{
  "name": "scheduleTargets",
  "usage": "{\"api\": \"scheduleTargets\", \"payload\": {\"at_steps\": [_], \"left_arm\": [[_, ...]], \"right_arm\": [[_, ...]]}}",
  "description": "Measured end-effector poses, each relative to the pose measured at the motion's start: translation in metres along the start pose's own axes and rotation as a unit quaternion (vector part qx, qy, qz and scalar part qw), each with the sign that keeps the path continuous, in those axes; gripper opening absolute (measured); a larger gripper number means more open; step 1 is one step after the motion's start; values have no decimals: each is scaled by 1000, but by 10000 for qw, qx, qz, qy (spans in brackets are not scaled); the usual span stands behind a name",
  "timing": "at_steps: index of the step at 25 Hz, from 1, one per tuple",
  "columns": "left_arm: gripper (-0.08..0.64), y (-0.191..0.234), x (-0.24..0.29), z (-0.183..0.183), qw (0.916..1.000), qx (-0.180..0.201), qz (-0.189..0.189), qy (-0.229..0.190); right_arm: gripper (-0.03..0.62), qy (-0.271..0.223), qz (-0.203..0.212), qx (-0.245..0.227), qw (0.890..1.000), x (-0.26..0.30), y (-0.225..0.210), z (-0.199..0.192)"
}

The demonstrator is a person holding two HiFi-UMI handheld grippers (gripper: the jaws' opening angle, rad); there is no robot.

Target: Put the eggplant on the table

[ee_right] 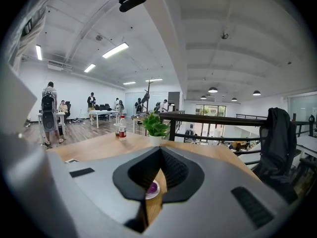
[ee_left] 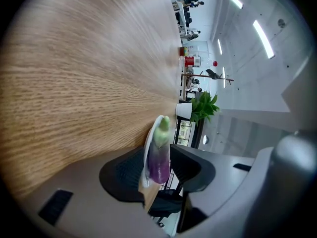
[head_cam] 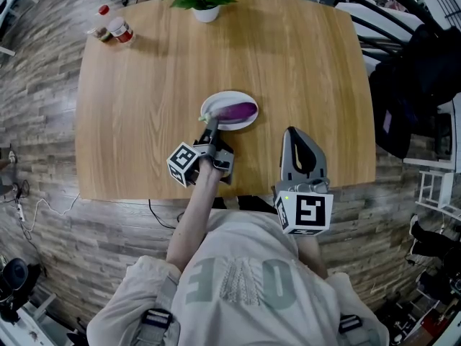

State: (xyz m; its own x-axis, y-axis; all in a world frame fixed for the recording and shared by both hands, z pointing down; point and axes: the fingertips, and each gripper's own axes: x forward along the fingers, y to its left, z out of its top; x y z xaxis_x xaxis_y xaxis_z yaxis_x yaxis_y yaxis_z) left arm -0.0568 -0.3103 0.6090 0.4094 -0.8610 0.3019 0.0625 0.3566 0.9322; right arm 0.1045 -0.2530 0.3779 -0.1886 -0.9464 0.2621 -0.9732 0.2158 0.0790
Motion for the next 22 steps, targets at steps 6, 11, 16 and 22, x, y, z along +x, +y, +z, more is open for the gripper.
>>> {"api": "scheduleTargets", "payload": {"at_steps": [6, 11, 16, 22], "left_arm": [[160, 10, -6, -3, 9988, -195, 434, -111], [217, 7, -7, 3, 9977, -300, 569, -215], [285, 0, -11, 4, 9966, -194, 732, -317], [288, -39, -40, 24, 9880, -92, 952, -1213]], "right_arm": [[18, -157, 53, 87, 9998, -7, 0, 4], [18, -340, 101, 209, 9992, -6, -1, 10], [18, -456, 128, 271, 9985, -7, -4, 17], [18, -532, 41, 541, 9971, 1, -12, 23]]}}
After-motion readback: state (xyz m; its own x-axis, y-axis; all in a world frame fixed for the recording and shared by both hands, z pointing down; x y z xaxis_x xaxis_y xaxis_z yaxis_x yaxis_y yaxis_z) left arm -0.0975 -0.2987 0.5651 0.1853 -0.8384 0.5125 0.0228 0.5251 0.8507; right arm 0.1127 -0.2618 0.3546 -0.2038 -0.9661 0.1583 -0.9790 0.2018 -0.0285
